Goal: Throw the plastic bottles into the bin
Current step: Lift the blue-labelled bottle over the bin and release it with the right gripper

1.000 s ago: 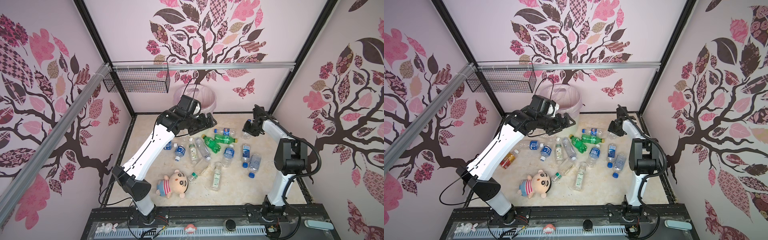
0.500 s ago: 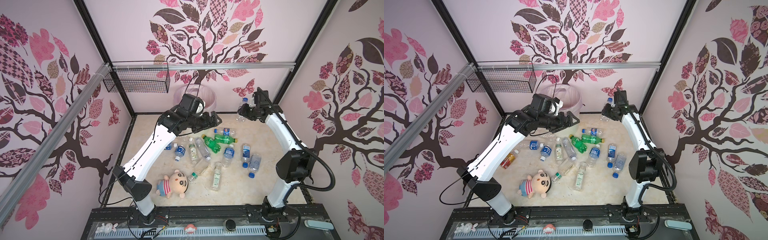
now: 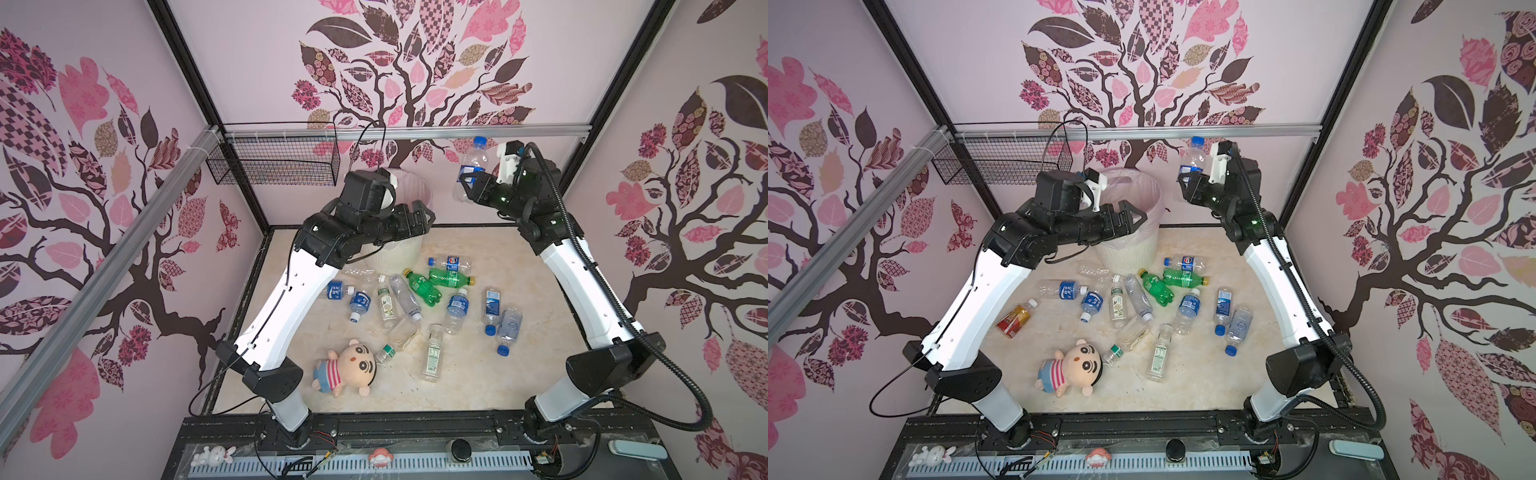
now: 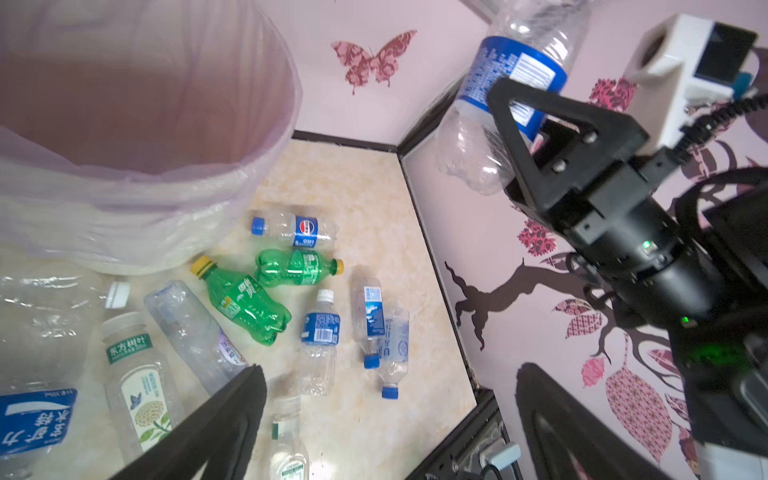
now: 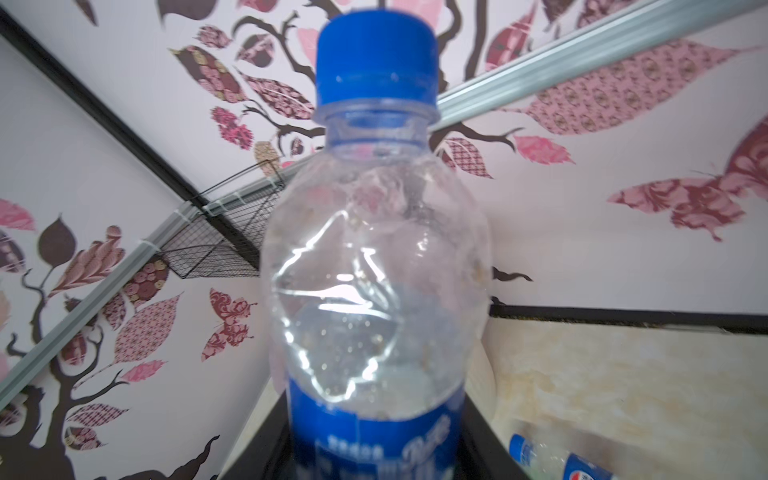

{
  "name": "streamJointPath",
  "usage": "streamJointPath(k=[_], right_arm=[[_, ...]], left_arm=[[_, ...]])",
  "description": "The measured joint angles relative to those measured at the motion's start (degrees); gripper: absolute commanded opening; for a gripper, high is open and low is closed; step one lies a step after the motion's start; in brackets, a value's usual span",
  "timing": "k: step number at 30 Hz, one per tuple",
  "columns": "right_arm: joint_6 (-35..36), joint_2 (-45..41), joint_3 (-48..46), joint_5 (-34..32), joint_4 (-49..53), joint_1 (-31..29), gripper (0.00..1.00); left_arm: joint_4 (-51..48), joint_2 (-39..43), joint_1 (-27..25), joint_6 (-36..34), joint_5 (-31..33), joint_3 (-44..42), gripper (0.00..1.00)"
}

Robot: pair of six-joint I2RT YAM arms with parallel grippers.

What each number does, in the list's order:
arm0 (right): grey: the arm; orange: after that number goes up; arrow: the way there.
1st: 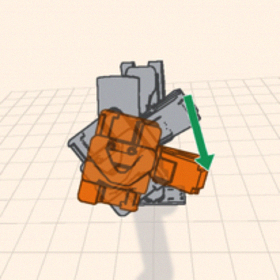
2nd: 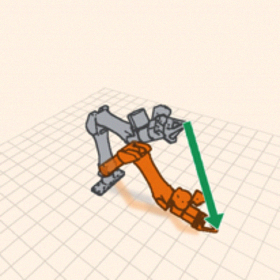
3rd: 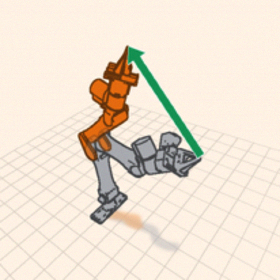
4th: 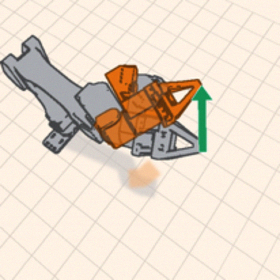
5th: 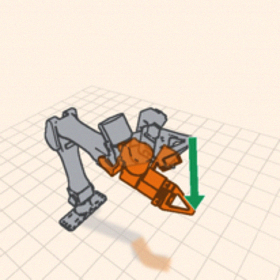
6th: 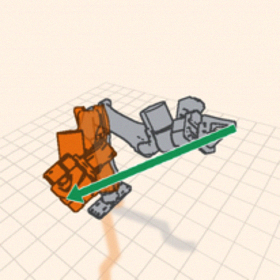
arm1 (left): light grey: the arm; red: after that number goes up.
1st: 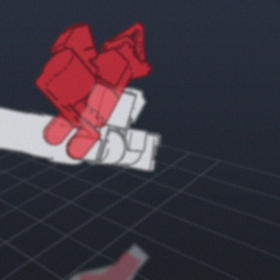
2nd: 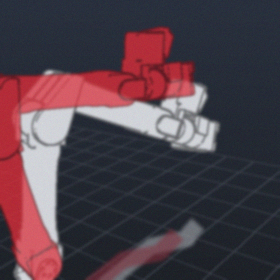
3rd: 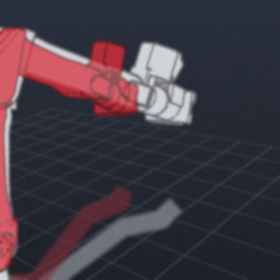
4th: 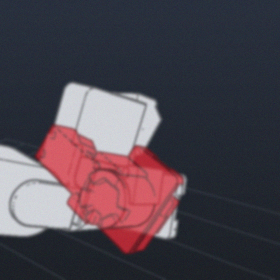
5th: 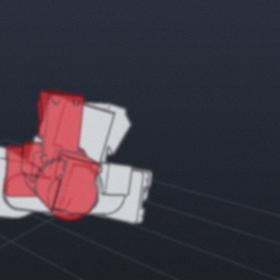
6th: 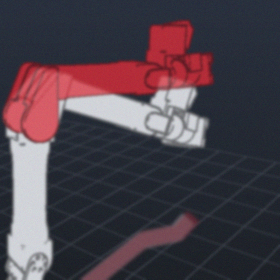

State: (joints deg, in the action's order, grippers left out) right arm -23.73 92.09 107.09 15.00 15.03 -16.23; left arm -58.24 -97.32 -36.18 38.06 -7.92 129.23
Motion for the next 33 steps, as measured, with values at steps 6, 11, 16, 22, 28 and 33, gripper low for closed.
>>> streamJointPath(k=[6,11,16,22,28,33], right_arm=[[3.3,0.5,7.6,0.3,-5.3,-5.1,0.42],[6.7,5.7,23.6,-1.0,-7.3,-7.7,0.42],[8.1,11.1,36.1,-2.4,-8.5,-9.3,0.42],[7.2,14.9,37.3,-3.6,-11.1,-10.0,0.44],[4.0,25.1,37.3,-5.2,-8.8,-10.0,0.57],[0.9,41.0,48.6,-5.1,1.9,-10.0,0.86]], left_arm=[[-0.7,0.1,3.9,-3.2,4.5,6.3,0.97],[0.0,2.1,4.1,-7.1,11.2,6.8,0.97],[2.1,3.0,5.1,-11.3,15.9,7.5,0.97],[4.3,3.0,6.4,-14.6,19.0,7.9,0.97],[6.3,4.3,6.5,-16.8,20.2,5.9,0.97],[6.4,6.4,6.6,-17.8,21.9,2.5,0.97]])
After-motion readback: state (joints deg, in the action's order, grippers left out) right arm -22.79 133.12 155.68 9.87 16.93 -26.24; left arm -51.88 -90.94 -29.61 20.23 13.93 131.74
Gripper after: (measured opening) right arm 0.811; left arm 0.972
